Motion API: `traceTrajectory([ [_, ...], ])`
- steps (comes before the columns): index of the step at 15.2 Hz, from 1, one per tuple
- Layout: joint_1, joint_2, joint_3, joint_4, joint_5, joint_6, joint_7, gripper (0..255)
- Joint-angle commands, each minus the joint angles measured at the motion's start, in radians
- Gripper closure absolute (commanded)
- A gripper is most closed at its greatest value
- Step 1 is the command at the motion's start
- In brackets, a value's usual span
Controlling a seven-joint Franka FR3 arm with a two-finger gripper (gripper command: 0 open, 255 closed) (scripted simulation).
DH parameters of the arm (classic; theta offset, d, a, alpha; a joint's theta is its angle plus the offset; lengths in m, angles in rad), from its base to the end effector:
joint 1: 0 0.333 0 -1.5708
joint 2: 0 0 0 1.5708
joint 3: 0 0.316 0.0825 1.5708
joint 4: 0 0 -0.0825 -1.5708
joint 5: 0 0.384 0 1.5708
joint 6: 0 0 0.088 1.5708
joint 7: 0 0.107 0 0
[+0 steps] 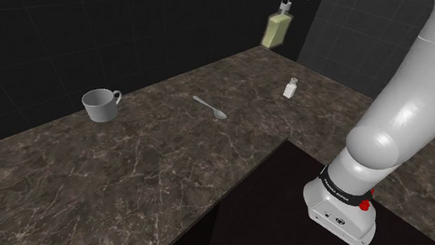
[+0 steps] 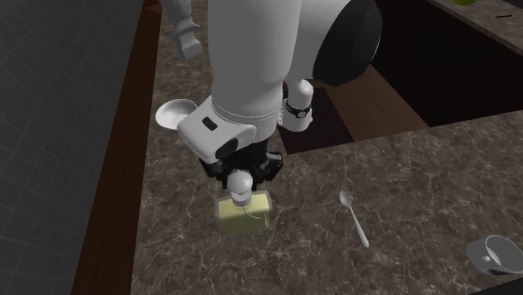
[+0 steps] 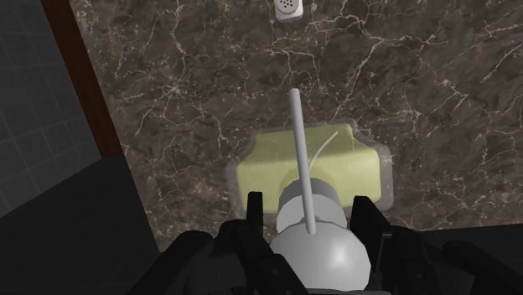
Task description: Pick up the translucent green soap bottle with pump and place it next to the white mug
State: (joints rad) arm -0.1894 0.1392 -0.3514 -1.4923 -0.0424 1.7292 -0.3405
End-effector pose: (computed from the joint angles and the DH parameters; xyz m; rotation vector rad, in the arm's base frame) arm 0.5282 -0.3046 0.6007 3.0003 -0.2861 0.0871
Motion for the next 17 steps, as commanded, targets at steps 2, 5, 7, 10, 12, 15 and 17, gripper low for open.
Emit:
traceTrajectory([
  [2,-0.002,0.009,-0.001,0.056,0.004,-0.047,-0.005,255],
  [5,-0.006,0.023,-0.002,0.115,0.01,-0.092,-0.011,255],
  [7,-0.01,0.035,-0.003,0.158,0.014,-0.124,-0.016,255],
  [10,-0.016,0.056,-0.005,0.227,0.022,-0.173,-0.023,255],
  [12,-0.021,0.072,-0.007,0.277,0.029,-0.208,-0.028,255],
  [15,-0.031,0.102,-0.009,0.362,0.041,-0.263,-0.037,255],
  [17,-0.04,0.127,-0.011,0.425,0.05,-0.303,-0.043,255],
])
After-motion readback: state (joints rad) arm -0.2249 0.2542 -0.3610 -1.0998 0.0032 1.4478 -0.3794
